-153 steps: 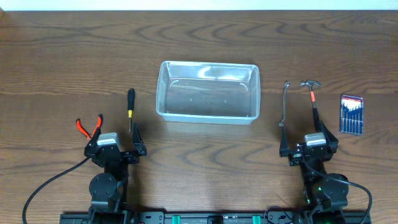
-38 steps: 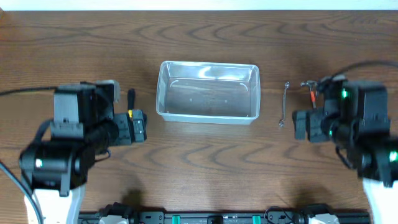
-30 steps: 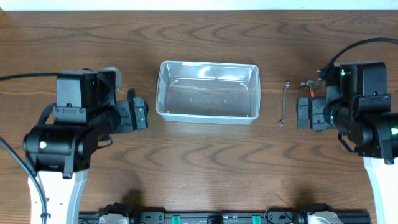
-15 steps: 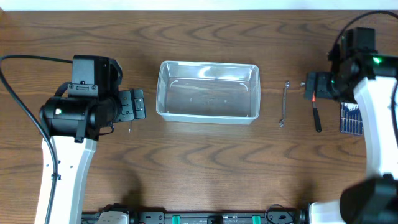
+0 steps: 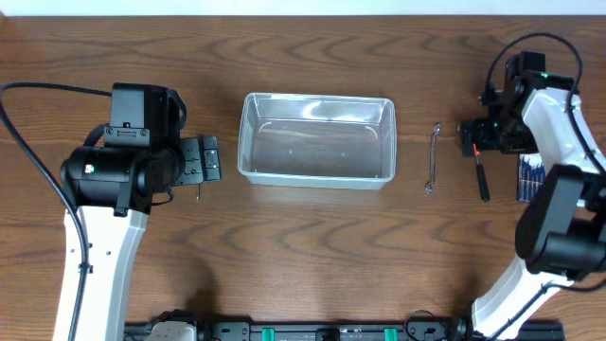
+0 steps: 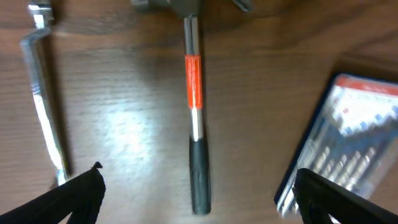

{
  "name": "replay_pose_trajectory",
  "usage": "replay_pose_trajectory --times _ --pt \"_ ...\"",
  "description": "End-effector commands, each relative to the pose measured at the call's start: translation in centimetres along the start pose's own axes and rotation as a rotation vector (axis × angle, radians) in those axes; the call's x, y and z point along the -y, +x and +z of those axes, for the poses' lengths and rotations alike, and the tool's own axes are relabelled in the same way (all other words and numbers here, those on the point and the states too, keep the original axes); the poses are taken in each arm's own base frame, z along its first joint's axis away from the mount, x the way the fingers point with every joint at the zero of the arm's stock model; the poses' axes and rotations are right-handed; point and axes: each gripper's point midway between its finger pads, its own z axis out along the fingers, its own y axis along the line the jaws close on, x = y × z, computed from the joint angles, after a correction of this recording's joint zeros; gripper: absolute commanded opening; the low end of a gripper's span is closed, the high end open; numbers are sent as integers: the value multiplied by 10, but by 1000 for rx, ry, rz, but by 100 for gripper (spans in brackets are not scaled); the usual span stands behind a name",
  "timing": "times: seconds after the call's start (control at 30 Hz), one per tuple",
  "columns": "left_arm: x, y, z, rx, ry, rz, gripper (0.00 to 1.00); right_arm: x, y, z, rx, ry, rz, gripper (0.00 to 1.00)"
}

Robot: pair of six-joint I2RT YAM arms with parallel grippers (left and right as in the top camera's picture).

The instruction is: Pack container

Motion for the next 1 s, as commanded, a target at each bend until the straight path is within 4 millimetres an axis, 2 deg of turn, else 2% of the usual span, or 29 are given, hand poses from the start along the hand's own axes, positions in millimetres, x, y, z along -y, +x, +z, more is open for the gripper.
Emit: replay_pose_trajectory --times 0.0,0.4,0.57,0.8,0.87,0.97 --pt "-3 -5 -5 19 -11 -16 98 7 -7 13 -2 -5 -37 97" --pt "-4 -1 -5 5 -14 -15 98 -5 -22 40 29 -81 -79 97" --pt "-4 -1 -5 5 -14 -15 98 -12 -23 56 14 -120 -85 97" --pt "-4 -1 -5 5 -14 -15 98 -12 -24 63 12 -121 -83 94" --pt "-4 -1 -5 5 -14 -15 98 -12 -24 63 13 -121 -82 90" --pt "-4 -1 -5 5 -14 -15 98 -12 -23 63 8 -122 -81 74"
